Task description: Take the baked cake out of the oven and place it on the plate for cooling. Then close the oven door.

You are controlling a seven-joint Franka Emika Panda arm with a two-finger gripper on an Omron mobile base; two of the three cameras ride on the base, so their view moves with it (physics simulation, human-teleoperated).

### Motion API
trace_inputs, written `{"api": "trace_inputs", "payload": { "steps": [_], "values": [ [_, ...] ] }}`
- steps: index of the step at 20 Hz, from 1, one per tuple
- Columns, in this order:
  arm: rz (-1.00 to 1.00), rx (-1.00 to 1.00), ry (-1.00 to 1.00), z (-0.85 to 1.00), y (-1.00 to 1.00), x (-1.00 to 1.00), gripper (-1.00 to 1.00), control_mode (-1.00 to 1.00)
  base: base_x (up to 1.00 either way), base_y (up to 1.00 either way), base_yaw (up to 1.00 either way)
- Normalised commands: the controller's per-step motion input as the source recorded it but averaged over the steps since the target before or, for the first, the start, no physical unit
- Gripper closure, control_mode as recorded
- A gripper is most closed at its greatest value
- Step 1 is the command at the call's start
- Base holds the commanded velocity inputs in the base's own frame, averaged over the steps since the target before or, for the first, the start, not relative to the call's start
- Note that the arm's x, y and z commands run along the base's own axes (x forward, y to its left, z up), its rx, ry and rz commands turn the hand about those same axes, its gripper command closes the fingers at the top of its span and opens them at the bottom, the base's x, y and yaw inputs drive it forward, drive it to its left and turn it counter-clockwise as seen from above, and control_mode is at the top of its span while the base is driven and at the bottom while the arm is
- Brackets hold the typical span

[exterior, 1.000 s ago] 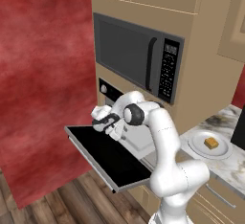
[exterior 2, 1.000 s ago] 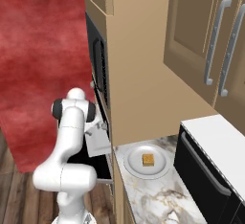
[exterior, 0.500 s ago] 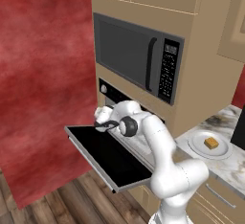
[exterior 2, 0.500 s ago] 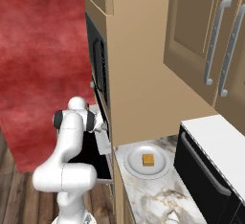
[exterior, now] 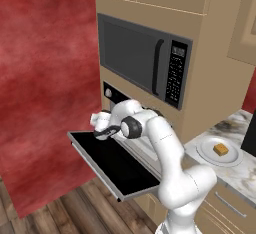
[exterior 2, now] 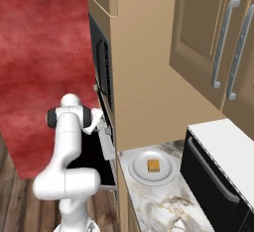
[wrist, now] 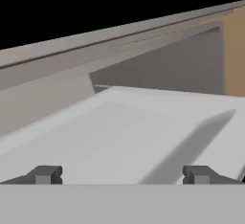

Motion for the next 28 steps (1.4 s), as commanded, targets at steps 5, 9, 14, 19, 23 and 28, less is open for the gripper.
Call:
{"api": "trace_inputs", "payload": {
  "steps": [5, 9, 14, 19, 23, 28],
  "values": [
    [0.3, 0.22, 0.21, 1.0, 0.48, -1.0, -1.0, -1.0, 0.0, 0.0, 0.0],
    [0.29, 0.24, 0.32, 1.0, 0.59, -1.0, -1.0, -1.0, 0.0, 0.0, 0.0],
    [0.27, 0.25, 0.33, 0.88, 0.77, -1.0, -1.0, -1.0, 0.0, 0.0, 0.0],
    [0.21, 0.22, 0.27, 0.68, 0.83, -1.0, -1.0, -1.0, 0.0, 0.0, 0.0],
    [0.15, 0.13, 0.21, 0.13, 0.64, -0.44, -1.0, -1.0, 0.0, 0.0, 0.0],
    [0.15, -0.01, 0.12, -0.55, 0.57, 0.0, -1.0, -1.0, 0.0, 0.0, 0.0]
  ]
}}
